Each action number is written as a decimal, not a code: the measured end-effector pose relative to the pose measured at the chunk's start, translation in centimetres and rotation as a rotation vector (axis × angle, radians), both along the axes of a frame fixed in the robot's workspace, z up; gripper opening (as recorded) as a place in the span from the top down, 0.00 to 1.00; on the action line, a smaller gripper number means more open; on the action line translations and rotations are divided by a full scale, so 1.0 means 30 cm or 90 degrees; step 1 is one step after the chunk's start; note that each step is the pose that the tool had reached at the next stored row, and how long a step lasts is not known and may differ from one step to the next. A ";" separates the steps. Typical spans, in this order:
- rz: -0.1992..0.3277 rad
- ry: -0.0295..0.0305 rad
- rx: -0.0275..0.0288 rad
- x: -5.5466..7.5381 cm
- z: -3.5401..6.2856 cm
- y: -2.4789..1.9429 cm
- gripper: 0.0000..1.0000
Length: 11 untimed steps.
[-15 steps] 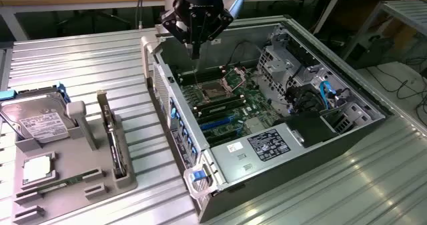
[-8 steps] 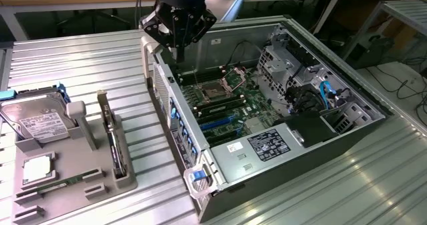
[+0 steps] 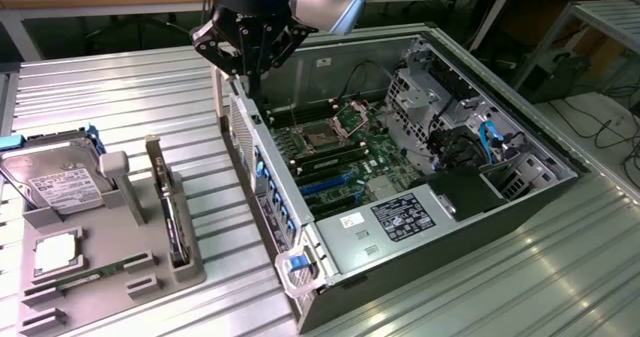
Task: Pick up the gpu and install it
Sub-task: 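Reach for the gpu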
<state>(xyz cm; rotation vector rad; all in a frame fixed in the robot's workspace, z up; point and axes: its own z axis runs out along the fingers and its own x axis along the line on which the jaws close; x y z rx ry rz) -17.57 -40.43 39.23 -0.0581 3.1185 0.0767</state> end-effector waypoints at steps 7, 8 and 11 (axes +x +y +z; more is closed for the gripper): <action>0.000 0.0001 0.0000 -0.020 0.000 -0.003 0.89; 0.000 0.0000 0.0000 -0.022 0.000 -0.003 0.89; 0.000 0.0000 0.0001 -0.029 0.000 -0.006 0.89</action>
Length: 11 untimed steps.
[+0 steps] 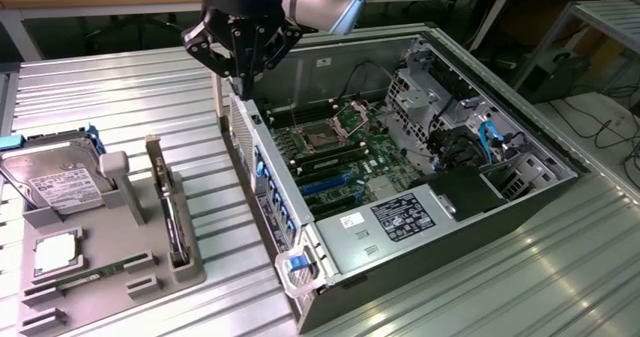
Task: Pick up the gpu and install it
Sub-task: 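Reach for the gpu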
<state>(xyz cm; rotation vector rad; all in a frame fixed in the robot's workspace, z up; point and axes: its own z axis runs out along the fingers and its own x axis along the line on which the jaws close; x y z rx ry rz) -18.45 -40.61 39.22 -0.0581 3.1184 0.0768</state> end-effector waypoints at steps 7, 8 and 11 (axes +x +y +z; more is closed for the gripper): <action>0.000 0.0000 -0.0001 -0.028 0.000 -0.006 0.89; 0.000 0.0000 0.0000 -0.034 0.000 -0.007 0.89; 0.000 0.0000 0.0000 -0.045 0.000 -0.009 0.89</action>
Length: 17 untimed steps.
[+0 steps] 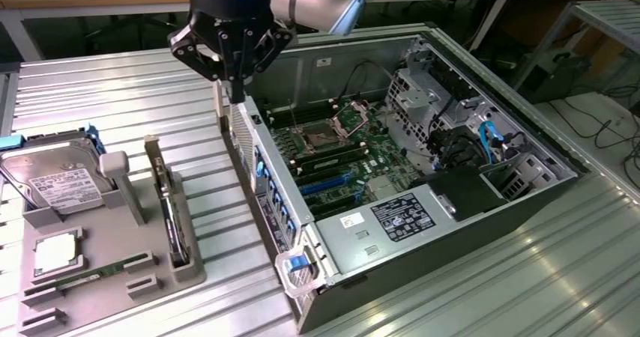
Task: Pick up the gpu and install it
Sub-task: 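Reach for the gpu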
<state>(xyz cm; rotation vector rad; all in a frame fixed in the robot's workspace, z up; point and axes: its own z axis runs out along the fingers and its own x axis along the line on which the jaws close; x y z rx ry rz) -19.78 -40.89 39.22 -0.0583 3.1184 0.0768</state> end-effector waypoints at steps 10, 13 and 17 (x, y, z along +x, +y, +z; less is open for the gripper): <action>0.000 0.0000 -0.0001 -0.026 0.000 -0.010 0.89; 0.000 -0.0001 -0.0001 -0.032 0.000 -0.013 0.89; 0.000 -0.0001 -0.0001 -0.041 0.000 -0.021 0.89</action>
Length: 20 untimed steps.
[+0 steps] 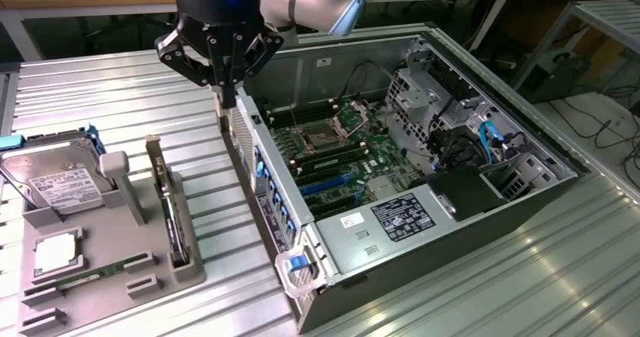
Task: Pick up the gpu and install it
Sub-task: 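Reach for the gpu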
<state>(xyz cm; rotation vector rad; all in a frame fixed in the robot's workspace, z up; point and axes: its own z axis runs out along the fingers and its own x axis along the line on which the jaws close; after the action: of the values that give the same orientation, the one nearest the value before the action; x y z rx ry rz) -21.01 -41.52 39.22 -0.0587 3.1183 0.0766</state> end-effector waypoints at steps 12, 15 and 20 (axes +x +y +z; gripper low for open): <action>0.000 0.0000 0.0000 -0.033 0.000 -0.021 0.89; 0.000 0.0000 0.0000 -0.041 0.000 -0.025 0.89; 0.000 0.0001 0.0000 -0.083 -0.003 -0.039 0.89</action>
<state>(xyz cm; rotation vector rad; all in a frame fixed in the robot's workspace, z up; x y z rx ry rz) -23.49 -42.69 39.14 -0.0595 3.1184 0.0764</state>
